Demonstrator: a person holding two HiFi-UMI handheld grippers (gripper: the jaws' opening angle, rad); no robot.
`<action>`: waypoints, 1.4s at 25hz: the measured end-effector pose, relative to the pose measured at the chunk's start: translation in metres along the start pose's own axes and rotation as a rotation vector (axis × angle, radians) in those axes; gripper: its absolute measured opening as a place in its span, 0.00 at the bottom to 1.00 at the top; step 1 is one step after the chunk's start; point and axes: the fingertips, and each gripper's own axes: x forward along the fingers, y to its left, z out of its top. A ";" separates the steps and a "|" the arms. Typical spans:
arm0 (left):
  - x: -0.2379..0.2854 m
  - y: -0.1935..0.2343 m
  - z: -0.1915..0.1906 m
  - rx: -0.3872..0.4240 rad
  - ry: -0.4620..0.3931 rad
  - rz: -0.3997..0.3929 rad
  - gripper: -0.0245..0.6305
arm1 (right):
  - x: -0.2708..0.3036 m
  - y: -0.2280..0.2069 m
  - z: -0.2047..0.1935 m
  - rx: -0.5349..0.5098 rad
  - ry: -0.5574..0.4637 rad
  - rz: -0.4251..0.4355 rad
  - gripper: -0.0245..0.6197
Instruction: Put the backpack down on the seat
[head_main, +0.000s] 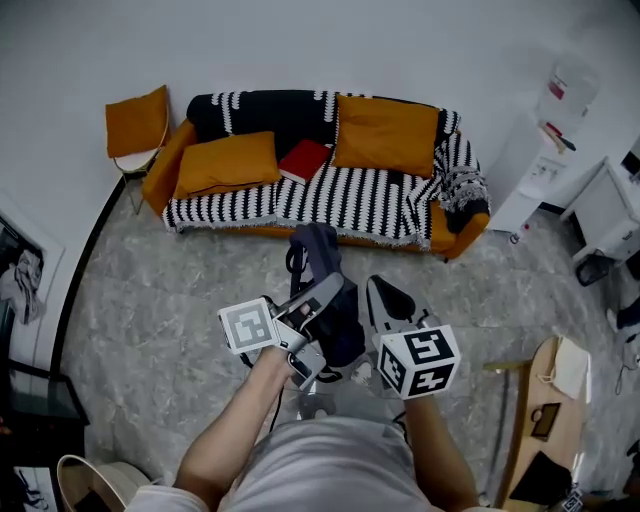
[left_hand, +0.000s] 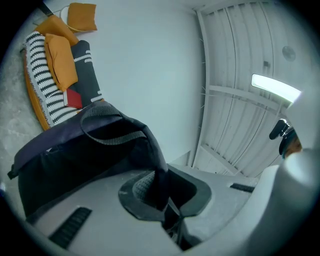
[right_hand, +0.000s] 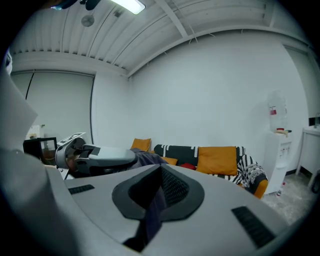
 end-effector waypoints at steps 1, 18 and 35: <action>0.001 0.002 0.002 -0.002 -0.009 0.000 0.06 | 0.003 -0.002 0.000 -0.001 -0.002 0.007 0.04; 0.095 0.063 0.083 -0.012 -0.128 0.088 0.06 | 0.117 -0.089 0.027 -0.002 0.033 0.152 0.04; 0.202 0.100 0.150 0.091 -0.156 0.136 0.06 | 0.205 -0.179 0.077 -0.029 -0.006 0.207 0.04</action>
